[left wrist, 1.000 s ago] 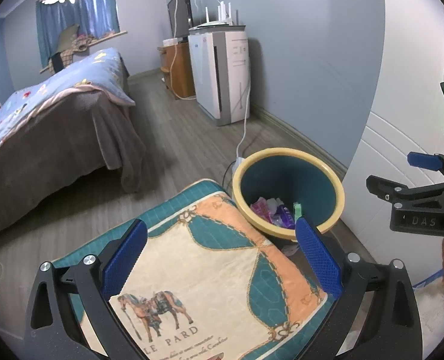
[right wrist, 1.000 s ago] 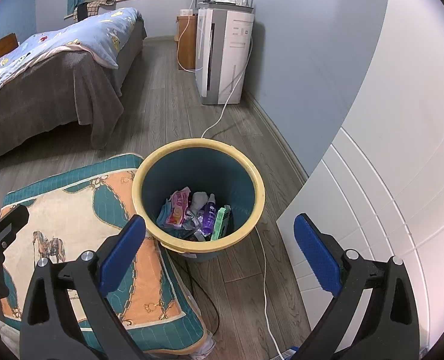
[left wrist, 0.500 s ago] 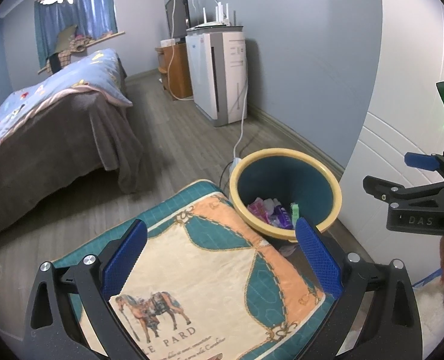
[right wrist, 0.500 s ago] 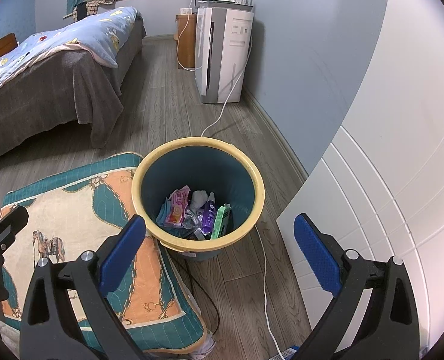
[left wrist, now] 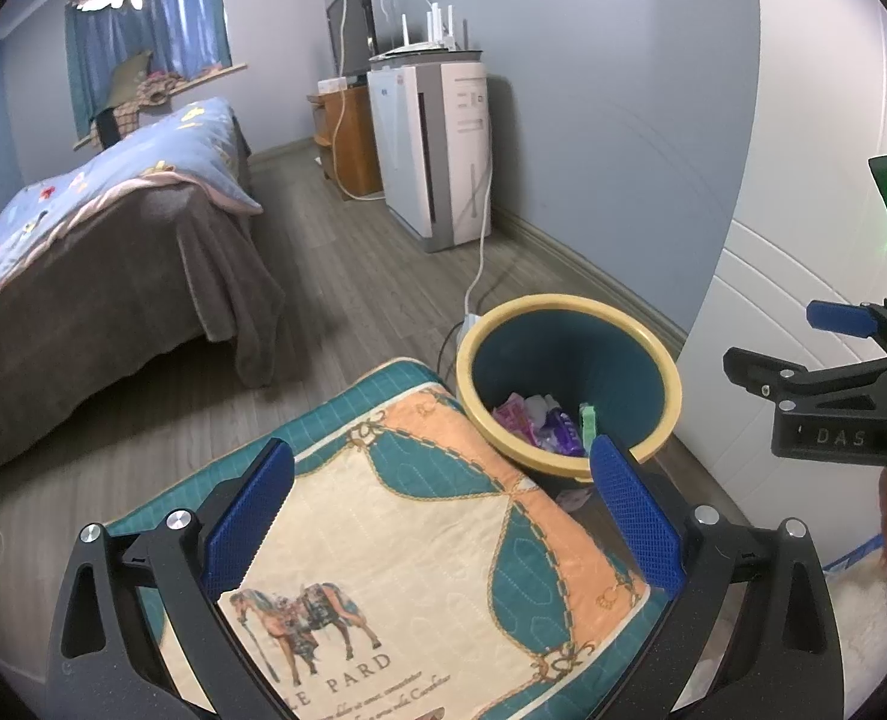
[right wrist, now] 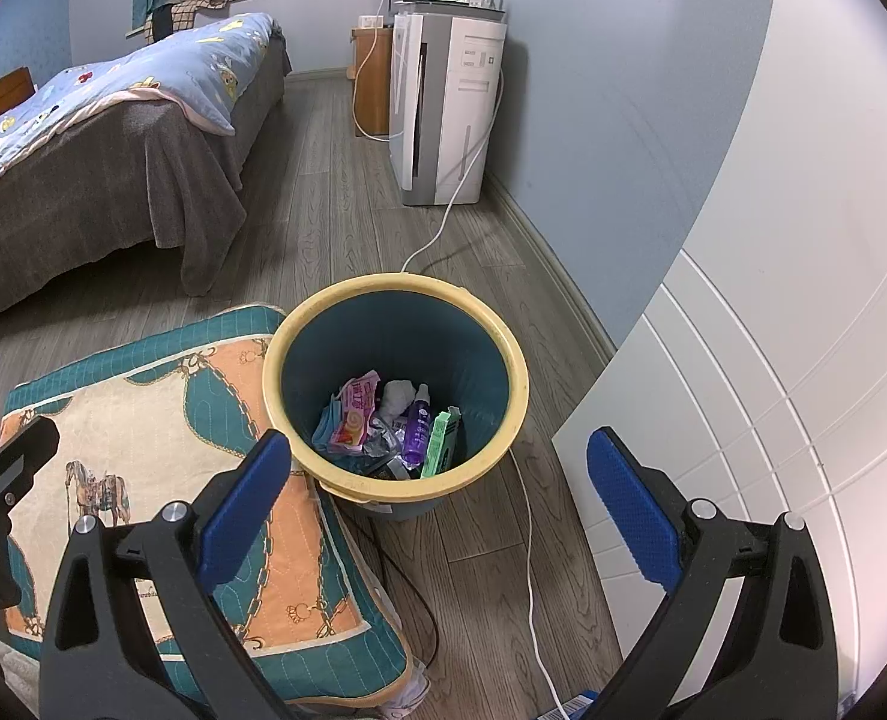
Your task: Collect trash
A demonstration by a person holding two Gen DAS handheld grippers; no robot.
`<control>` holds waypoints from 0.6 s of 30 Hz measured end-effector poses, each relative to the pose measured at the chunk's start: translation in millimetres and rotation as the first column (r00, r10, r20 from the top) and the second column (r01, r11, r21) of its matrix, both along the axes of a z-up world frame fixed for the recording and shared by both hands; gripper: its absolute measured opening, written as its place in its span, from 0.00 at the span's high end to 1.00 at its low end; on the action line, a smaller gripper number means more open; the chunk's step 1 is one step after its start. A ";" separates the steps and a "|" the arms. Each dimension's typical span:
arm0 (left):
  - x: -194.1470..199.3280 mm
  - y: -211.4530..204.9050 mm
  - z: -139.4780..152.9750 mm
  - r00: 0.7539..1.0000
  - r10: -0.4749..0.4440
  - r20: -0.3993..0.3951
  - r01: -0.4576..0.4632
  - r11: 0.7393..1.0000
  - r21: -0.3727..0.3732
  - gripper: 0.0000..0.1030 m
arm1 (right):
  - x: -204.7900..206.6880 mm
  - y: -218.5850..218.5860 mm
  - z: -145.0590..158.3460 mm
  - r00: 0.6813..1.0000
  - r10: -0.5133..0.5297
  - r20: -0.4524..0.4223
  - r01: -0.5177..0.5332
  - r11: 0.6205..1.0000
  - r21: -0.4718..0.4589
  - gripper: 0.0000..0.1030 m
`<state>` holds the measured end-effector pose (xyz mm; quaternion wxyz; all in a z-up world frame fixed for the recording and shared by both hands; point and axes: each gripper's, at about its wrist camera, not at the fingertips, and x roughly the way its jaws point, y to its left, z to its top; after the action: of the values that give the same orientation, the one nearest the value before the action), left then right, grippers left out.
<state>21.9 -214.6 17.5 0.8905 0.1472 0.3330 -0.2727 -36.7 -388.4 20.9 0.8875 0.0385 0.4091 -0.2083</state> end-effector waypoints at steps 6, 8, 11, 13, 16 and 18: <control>0.0 -0.1 0.2 1.000 0.001 -0.002 -0.001 1.000 0.000 0.05 | 0.2 0.3 0.2 1.000 0.000 0.000 0.000 1.000 -0.001 0.06; -0.1 -0.3 0.3 1.000 0.001 0.000 -0.001 1.000 0.000 0.05 | 0.2 0.5 0.3 1.000 0.000 0.000 0.000 1.000 0.000 0.06; -0.7 -0.9 -1.4 1.000 -0.004 0.002 0.004 1.000 0.003 0.05 | 0.4 0.3 0.4 1.000 -0.001 0.000 0.001 1.000 0.001 0.06; -0.9 -1.4 -2.1 1.000 -0.008 -0.003 0.008 1.000 0.003 0.05 | 0.4 0.0 0.5 1.000 -0.001 0.000 0.001 1.000 0.001 0.06; 0.6 -0.2 -4.9 0.999 -0.024 -0.021 0.024 1.000 0.003 0.05 | -1.0 0.1 -0.9 1.000 -0.005 0.000 0.005 1.000 0.004 0.06; 1.8 1.0 -6.1 0.999 -0.024 -0.028 0.025 1.000 0.004 0.05 | -1.5 -0.3 -1.8 1.000 -0.008 0.000 0.008 1.000 0.008 0.06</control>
<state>23.6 -213.6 11.3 0.8819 0.1496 0.3445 -0.2849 -38.2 -388.7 19.1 0.8865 0.0434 0.4100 -0.2103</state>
